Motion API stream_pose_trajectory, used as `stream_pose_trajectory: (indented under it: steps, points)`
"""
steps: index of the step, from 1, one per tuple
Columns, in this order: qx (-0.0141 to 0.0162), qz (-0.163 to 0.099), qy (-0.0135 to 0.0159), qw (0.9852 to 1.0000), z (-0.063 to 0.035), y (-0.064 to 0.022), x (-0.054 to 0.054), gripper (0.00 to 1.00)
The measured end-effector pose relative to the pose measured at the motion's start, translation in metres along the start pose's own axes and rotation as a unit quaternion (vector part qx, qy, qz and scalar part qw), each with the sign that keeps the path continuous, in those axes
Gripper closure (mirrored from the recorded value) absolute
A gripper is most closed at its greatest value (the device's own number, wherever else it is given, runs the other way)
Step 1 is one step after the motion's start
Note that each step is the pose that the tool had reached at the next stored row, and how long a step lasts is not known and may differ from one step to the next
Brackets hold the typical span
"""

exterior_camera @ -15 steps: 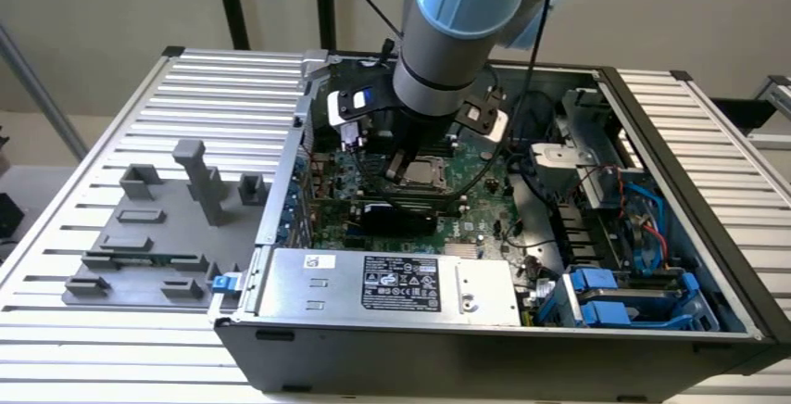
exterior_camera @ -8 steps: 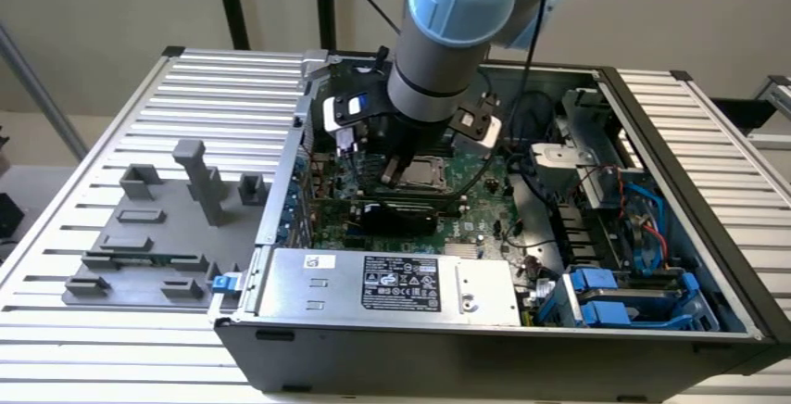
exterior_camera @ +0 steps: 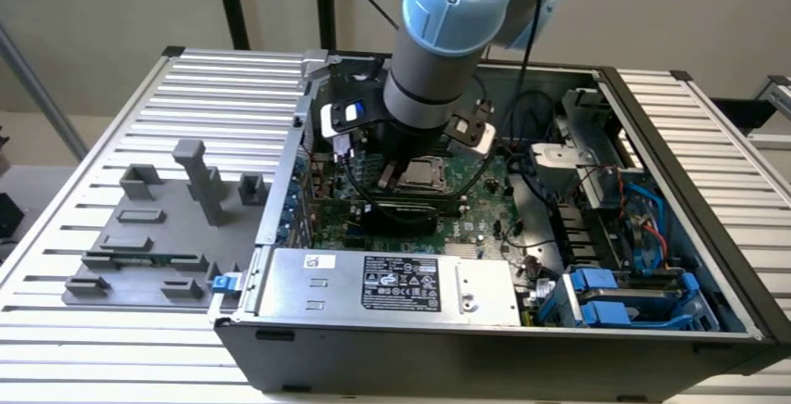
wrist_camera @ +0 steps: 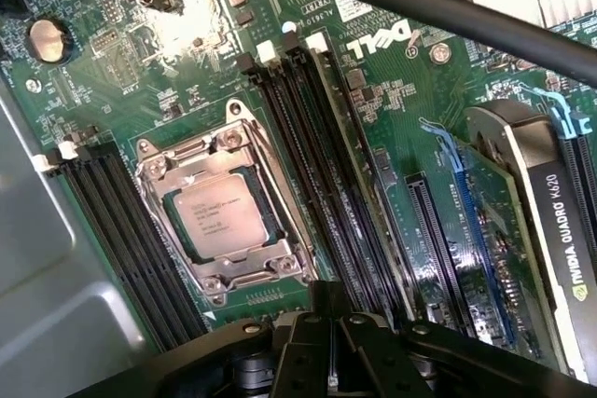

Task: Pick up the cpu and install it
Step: 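Install the second cpu locking lever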

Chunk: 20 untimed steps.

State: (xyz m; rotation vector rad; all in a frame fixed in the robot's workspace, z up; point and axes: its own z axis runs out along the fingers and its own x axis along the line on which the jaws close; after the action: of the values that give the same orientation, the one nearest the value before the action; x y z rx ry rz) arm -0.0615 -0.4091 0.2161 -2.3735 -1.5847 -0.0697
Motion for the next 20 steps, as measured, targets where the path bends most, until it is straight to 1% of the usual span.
stream_pose_trajectory:
  steps: [14, 18, 20]
  points:
    - [-0.0018, 0.0, -0.0043, 1.0, 0.0208, -0.0034, 0.006, 0.89]
    - [-0.0021, 0.001, -0.0048, 1.0, 0.0248, -0.0042, 0.008, 0.89]
    - [-0.0024, 0.001, -0.0057, 1.0, 0.0254, -0.0045, 0.008, 0.89]
